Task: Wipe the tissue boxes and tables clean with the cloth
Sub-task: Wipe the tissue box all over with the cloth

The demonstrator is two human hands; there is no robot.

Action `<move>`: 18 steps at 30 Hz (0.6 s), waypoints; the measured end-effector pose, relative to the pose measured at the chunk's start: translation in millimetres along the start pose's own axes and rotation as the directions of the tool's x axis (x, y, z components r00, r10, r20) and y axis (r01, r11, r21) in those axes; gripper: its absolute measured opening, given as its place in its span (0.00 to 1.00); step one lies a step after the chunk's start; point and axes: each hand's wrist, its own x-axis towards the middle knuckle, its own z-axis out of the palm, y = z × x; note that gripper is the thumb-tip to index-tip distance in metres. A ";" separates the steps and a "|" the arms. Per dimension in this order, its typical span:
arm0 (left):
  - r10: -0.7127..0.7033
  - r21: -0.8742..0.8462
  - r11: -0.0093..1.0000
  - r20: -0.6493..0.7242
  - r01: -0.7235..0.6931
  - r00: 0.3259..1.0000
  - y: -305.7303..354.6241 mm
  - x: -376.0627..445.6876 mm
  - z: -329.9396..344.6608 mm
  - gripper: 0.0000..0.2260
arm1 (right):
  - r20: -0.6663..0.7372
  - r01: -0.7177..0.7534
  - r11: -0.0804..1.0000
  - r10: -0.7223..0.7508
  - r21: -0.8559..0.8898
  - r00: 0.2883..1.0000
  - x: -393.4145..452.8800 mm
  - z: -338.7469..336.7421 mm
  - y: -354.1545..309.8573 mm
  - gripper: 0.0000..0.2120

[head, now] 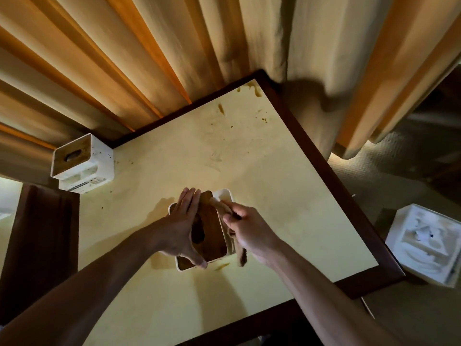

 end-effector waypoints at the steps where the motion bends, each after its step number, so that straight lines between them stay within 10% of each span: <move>1: 0.005 -0.003 1.000 -0.002 -0.005 1.000 -0.4 -0.5 0.2 0.75 | -0.031 0.004 1.000 -0.004 0.005 1.000 -6.1 -4.1 -3.7 0.14; 15: -0.005 0.018 1.000 -0.008 0.005 1.000 -1.1 1.6 1.9 0.76 | -0.114 -0.085 0.941 0.051 -0.326 0.992 -9.0 29.0 40.1 0.05; 18: -0.005 0.017 1.000 -0.011 0.005 1.000 -1.1 1.4 1.9 0.76 | -0.141 -0.216 0.912 0.177 -0.347 0.974 12.3 42.6 51.6 0.17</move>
